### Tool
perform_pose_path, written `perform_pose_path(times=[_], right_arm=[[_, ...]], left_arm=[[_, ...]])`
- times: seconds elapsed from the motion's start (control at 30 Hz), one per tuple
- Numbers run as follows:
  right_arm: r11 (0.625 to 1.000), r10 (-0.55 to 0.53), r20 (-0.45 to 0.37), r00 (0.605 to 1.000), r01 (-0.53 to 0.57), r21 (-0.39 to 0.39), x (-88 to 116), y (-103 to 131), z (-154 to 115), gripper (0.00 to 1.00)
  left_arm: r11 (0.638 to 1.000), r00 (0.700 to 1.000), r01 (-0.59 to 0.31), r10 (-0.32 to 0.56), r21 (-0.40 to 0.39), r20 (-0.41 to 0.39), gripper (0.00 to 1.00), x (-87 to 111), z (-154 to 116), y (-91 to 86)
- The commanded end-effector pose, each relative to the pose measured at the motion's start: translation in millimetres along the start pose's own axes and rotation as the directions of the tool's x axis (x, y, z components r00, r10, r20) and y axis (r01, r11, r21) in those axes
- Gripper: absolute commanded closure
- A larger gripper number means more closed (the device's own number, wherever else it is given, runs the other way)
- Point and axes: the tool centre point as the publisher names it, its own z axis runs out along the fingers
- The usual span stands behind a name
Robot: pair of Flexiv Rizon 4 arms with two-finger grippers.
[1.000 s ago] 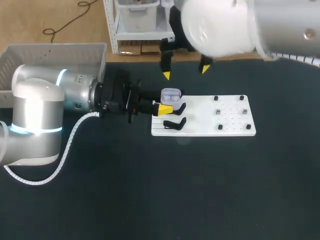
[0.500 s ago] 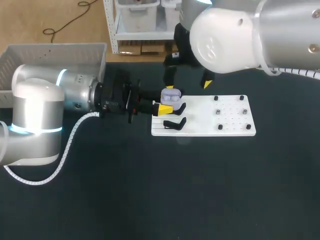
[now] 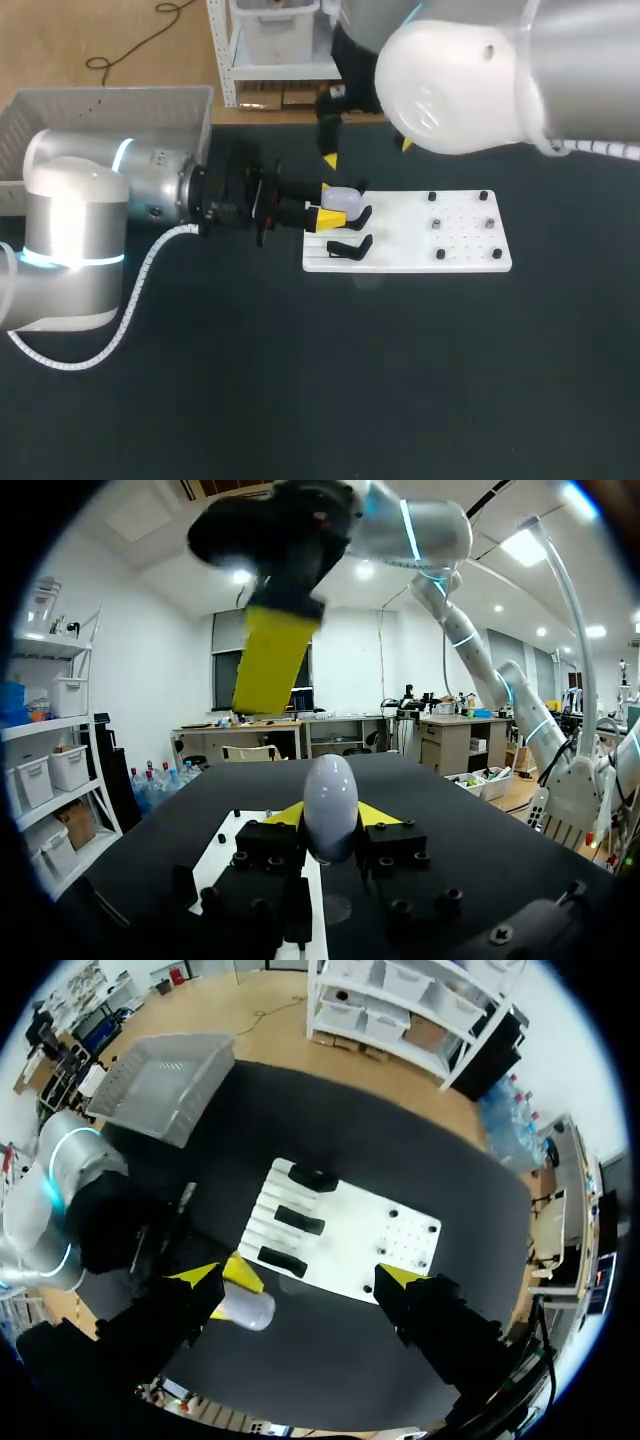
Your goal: Pick up each earbud case from the left stands, insert the matching earbuds, close the lid, and place the case in the box.
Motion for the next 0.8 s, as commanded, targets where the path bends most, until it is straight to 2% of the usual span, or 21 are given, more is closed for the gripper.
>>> perform_pose_path(times=[0.03, 0.23, 0.33, 0.43, 0.57, 0.67, 0.8], right_arm=[[0.996, -0.076, 0.255, 0.964, 0.065, 0.054, 45, 2, -47, 0.00], [0.996, -0.086, 0.320, 0.943, 0.077, 0.041, 60, -3, -60, 0.00], [0.997, -0.076, 0.351, 0.933, 0.079, 0.006, 63, -7, -62, 0.00], [0.996, -0.079, 0.355, 0.931, 0.088, -0.011, 63, -9, -63, 0.00], [0.996, -0.079, 0.355, 0.931, 0.088, -0.011, 63, -9, -63, 0.00], [0.996, -0.079, 0.355, 0.931, 0.088, -0.011, 63, -9, -63, 0.00], [0.996, -0.079, 0.355, 0.931, 0.088, -0.011, 63, -9, -63, 0.00]], left_arm=[[0.999, 0.999, 0.039, -0.040, -0.029, -0.015, 1.00, -3.3, -3, -1.9], [0.982, 0.988, 0.143, -0.148, -0.121, -0.038, 1.00, -21.4, -22, -4.7], [0.969, 0.984, 0.156, -0.168, -0.189, -0.049, 1.00, -29.3, -33, -6.2], [0.950, 0.983, 0.172, -0.184, -0.262, -0.019, 1.00, -38.2, -46, -7.4], [0.902, 0.978, 0.199, -0.206, -0.384, 0.024, 1.00, -50.2, -74, 1.8], [0.862, 0.983, 0.159, -0.181, -0.481, -0.001, 1.00, -55.8, -101, 14.6], [0.782, 0.983, 0.151, -0.186, -0.604, 0.005, 1.00, -61.8, -145, 39.1]])
